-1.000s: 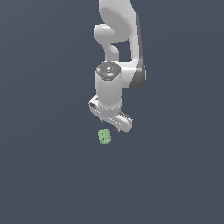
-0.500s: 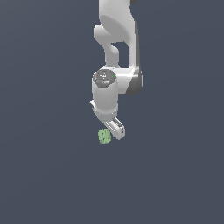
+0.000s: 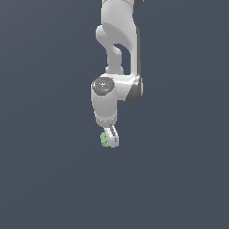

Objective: Pick up the object and move it to a goal position.

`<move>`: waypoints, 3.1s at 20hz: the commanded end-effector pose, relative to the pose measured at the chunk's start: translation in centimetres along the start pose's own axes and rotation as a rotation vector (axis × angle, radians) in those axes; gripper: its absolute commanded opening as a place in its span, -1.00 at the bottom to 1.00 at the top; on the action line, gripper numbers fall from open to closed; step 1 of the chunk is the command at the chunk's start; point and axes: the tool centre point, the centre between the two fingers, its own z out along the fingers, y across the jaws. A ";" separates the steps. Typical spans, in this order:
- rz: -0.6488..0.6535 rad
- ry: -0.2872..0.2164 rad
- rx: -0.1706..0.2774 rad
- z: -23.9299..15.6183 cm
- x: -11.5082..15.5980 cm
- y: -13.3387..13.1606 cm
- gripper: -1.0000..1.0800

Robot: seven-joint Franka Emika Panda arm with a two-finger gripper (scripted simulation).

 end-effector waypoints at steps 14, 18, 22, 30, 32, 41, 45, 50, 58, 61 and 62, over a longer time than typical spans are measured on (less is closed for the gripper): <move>0.162 0.004 -0.003 1.0 0.7 0.2 0.92; 0.163 0.004 -0.003 1.6 0.7 0.2 0.92; 0.165 0.004 -0.003 3.4 0.7 0.3 0.92; 0.167 0.004 -0.003 6.1 0.8 0.3 0.92; 0.167 0.004 -0.003 6.1 0.8 0.2 -1.00; 0.167 0.004 -0.003 6.1 0.8 0.2 -1.00; 0.167 0.004 -0.002 5.8 0.6 0.1 -1.00; 0.167 0.005 -0.002 4.1 -0.1 -0.9 -1.00; 0.168 0.006 -0.003 -1.3 -2.6 -3.9 -1.00; 0.168 0.007 -0.003 -3.9 -3.7 -5.4 -1.00; 0.168 0.007 -0.003 -4.7 -4.1 -5.9 -1.00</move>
